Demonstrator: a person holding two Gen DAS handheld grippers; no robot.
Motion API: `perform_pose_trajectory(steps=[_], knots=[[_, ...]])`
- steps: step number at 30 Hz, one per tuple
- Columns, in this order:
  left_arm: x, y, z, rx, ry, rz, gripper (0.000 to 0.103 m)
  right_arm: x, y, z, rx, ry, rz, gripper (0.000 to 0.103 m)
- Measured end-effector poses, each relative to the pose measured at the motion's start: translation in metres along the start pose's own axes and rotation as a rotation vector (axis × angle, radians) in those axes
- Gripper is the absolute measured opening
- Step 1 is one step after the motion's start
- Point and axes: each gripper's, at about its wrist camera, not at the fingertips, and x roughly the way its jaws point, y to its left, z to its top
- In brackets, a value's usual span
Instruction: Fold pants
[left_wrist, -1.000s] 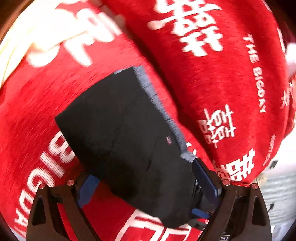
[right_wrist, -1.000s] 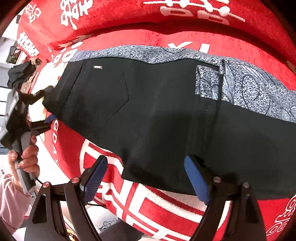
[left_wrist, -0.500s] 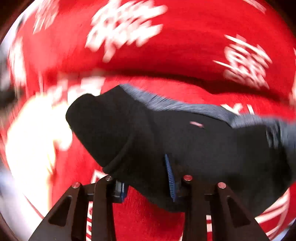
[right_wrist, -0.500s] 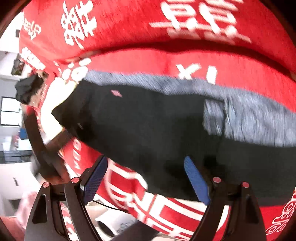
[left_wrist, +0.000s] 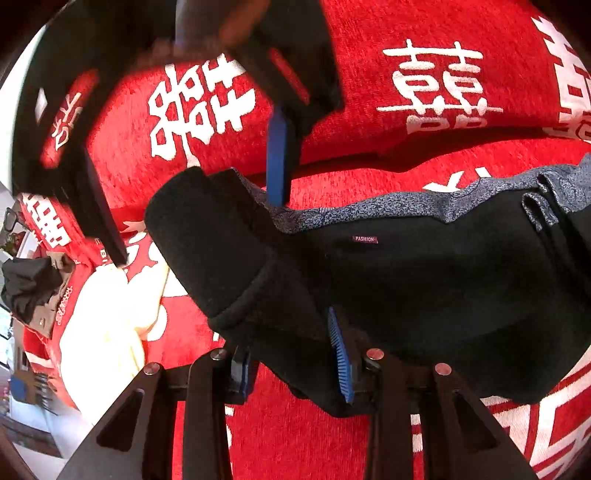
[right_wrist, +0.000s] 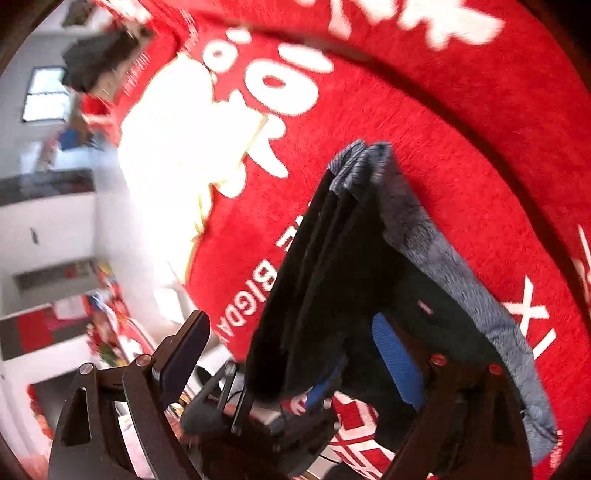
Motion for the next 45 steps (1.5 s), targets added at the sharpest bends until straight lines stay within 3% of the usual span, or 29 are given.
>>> perform_pose_trajectory(steps=[2,3,5,6,12,17,22,26,31,35,38,43,45], knots=[[0.000,0.001,0.000,0.001,0.002,-0.002,0.036,0.016,-0.001,0.006,0.006,0.038,0.000,0.090],[0.000,0.000,0.000,0.002,0.004,-0.003,0.036,0.021,-0.003,0.008,0.006,0.044,-0.006,0.072],[-0.001,0.000,0.000,0.005,0.019,-0.017,0.036,0.026,-0.007,0.003,0.001,0.039,-0.033,0.022],[-0.004,-0.002,0.001,0.012,0.007,-0.018,0.036,0.022,-0.010,-0.002,0.004,0.014,-0.032,0.019],[-0.049,-0.019,0.022,0.051,-0.068,-0.085,0.036,-0.026,-0.039,-0.059,0.012,-0.161,0.116,0.018],[-0.101,-0.050,0.054,0.088,-0.148,-0.186,0.036,-0.077,-0.081,-0.131,0.082,-0.341,0.275,0.018],[-0.148,-0.113,0.077,0.177,-0.199,-0.281,0.036,-0.126,-0.133,-0.224,0.157,-0.521,0.341,0.018],[-0.168,-0.178,0.087,0.274,-0.213,-0.332,0.036,-0.140,-0.184,-0.293,0.233,-0.613,0.375,0.019],[-0.170,-0.266,0.083,0.406,-0.192,-0.354,0.036,-0.133,-0.248,-0.355,0.321,-0.672,0.403,0.021],[-0.157,-0.314,0.075,0.474,-0.159,-0.354,0.036,-0.109,-0.301,-0.391,0.401,-0.677,0.435,0.021],[-0.140,-0.347,0.065,0.517,-0.124,-0.350,0.036,-0.091,-0.330,-0.403,0.433,-0.658,0.421,0.021],[-0.125,-0.365,0.053,0.553,-0.105,-0.307,0.037,-0.056,-0.361,-0.402,0.486,-0.634,0.434,0.023],[-0.124,-0.367,0.051,0.564,-0.109,-0.283,0.047,-0.055,-0.361,-0.404,0.492,-0.641,0.439,0.026]])
